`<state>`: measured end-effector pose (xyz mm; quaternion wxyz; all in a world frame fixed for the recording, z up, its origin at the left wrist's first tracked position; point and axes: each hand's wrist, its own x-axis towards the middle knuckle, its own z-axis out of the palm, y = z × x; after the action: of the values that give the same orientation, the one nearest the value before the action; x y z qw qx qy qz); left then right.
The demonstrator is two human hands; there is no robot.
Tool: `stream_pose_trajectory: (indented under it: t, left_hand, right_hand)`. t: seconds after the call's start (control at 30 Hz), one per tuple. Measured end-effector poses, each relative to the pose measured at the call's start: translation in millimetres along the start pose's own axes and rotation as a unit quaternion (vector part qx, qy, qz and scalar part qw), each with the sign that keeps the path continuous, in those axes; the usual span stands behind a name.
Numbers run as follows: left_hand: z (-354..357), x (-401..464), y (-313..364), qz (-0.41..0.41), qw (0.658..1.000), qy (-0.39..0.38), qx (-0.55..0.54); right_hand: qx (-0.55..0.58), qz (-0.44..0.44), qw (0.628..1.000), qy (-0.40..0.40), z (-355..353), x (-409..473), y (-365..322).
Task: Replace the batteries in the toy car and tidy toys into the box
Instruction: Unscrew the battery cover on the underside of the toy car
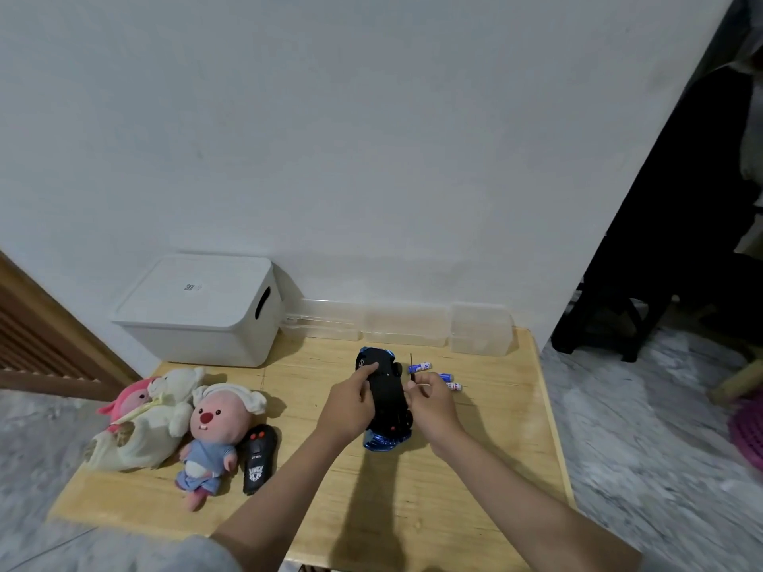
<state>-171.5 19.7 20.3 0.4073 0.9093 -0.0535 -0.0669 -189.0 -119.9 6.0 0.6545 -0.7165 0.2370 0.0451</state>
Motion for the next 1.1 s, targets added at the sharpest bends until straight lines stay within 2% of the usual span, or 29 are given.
stream_pose_trajectory:
  t: [0.23,0.4,0.5,0.77,0.97,1.1]
  left_hand:
    - [-3,2,6,0.010,0.998,-0.039,0.046]
    - [-7,2,13,-0.023,0.989,-0.138,0.041]
    - [-7,4,14,-0.033,0.984,-0.169,0.036]
    - [-7,6,11,-0.062,0.989,-0.130,-0.044]
    - [-6,0,9,-0.076,0.983,-0.125,-0.112]
    - [-3,-5,13,-0.066,0.982,-0.130,-0.120]
  right_hand:
    - [-0.002,-0.017,1.000,0.009,-2,-1,-7]
    - [-0.014,-0.021,0.999,0.021,-5,-1,-10]
    - [-0.023,-0.028,0.999,0.025,-5,-2,-12]
    - [-0.034,-0.051,0.998,0.020,-5,-7,-14]
    - [-0.071,-0.157,0.984,0.049,-13,-17,-24]
    - [-0.038,-0.187,0.980,0.056,-17,-22,-30]
